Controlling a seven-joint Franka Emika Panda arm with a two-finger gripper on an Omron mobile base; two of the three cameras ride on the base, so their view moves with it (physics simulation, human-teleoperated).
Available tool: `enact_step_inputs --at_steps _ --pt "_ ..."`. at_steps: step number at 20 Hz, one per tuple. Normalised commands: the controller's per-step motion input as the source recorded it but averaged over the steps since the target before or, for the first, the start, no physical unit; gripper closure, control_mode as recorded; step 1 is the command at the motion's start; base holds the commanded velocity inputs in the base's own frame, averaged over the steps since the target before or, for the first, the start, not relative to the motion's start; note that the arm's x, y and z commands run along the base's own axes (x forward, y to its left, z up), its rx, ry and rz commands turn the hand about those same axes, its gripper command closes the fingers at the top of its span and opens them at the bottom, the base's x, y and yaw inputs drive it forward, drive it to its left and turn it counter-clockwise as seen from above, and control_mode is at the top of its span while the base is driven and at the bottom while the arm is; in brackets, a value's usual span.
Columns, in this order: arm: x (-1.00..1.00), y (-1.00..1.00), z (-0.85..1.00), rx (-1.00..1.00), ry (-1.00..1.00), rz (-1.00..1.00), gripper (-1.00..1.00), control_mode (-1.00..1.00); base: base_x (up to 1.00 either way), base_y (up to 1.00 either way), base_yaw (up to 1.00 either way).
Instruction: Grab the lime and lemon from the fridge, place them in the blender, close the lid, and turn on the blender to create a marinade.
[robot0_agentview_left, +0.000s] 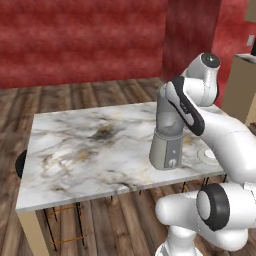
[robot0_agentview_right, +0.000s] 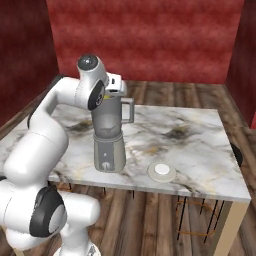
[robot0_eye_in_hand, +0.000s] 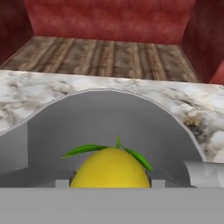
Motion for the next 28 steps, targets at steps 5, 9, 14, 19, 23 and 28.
enact_step_inputs --at_steps 5,9,14,19,23,28 --pt "0.00 0.17 -0.48 -0.02 0.13 0.00 -1.00 -1.00 0.00 0.00 0.00" --pt "0.00 0.04 -0.23 0.00 0.10 0.00 -1.00 -1.00 0.00 0.00 0.00" --pt "-0.06 0.00 0.00 0.00 0.05 0.00 -1.00 -1.00 0.00 0.00 0.00" --pt "-0.20 0.00 0.02 0.00 0.00 0.00 -1.00 -1.00 0.00 0.00 0.00" --pt "-0.44 0.00 0.41 0.00 -0.06 0.00 -1.00 -1.00 0.00 0.00 0.00" --pt "-0.87 0.00 0.94 0.00 -0.26 0.00 -1.00 -1.00 0.00 0.00 0.00"
